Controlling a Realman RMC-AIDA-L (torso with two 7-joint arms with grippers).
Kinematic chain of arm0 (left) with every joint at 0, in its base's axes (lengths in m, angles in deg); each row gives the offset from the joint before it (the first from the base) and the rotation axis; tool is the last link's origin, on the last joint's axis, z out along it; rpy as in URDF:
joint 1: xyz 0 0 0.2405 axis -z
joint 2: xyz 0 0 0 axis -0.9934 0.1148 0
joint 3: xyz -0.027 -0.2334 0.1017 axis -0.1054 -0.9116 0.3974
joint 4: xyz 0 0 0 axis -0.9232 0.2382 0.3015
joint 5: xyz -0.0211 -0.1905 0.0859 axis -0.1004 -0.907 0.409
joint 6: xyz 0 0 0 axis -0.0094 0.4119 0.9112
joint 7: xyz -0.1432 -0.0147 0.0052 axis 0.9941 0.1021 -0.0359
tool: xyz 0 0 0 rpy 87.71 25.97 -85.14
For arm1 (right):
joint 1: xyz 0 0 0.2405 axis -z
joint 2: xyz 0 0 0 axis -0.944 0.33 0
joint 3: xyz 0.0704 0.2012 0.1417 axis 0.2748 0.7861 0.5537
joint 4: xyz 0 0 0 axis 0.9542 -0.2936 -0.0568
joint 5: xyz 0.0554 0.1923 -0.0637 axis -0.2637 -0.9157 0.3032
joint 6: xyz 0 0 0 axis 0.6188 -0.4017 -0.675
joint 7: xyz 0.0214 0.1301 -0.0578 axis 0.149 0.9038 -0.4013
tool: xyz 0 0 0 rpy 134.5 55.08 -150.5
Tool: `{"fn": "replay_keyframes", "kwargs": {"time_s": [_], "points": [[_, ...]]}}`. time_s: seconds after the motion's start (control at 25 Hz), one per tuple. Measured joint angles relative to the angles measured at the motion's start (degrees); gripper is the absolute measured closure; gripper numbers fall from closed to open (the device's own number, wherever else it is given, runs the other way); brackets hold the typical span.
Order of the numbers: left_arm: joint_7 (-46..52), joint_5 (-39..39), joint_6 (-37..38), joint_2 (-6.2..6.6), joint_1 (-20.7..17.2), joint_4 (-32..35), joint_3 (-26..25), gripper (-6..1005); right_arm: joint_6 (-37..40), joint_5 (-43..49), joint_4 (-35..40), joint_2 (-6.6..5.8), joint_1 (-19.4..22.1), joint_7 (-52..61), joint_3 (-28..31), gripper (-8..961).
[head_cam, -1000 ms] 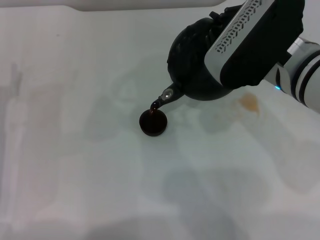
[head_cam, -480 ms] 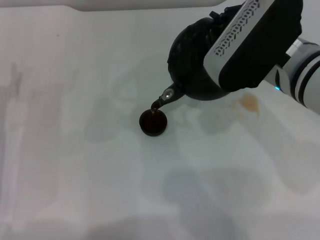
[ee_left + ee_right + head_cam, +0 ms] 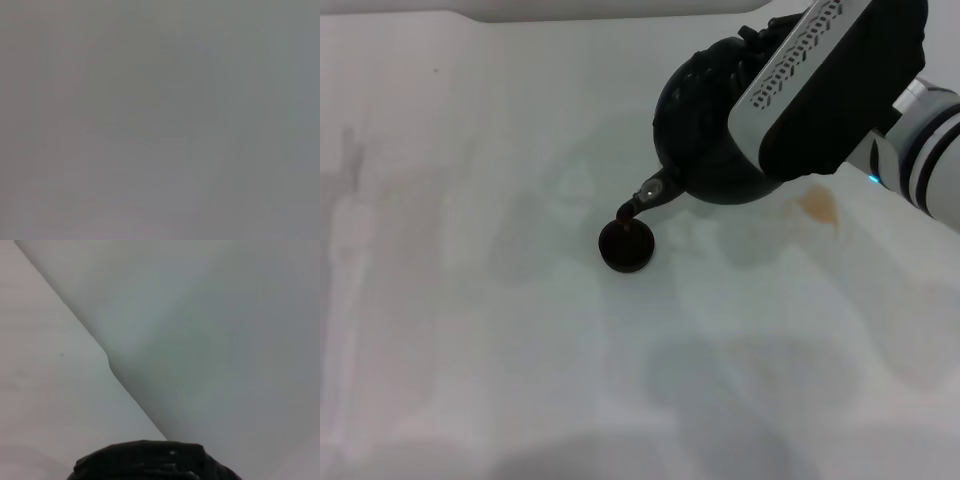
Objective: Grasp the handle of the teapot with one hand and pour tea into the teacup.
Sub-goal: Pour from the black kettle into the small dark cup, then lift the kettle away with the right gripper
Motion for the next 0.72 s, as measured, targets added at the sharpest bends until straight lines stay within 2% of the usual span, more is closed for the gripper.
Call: {"fn": "replay_keyframes", "kwargs": {"time_s": [0.28, 0.72], "points": [[0.0, 0.0, 0.0, 0.00, 0.0, -0.1, 0.0, 152, -0.2, -0.5, 0.0, -0.19, 0.7, 1.8, 0.0, 817], [0.0, 0.0, -0.2, 0.01, 0.0, -0.1, 0.0, 152, 0.0, -9.7, 0.9, -0.35, 2.1, 1.9, 2.1, 818]]}}
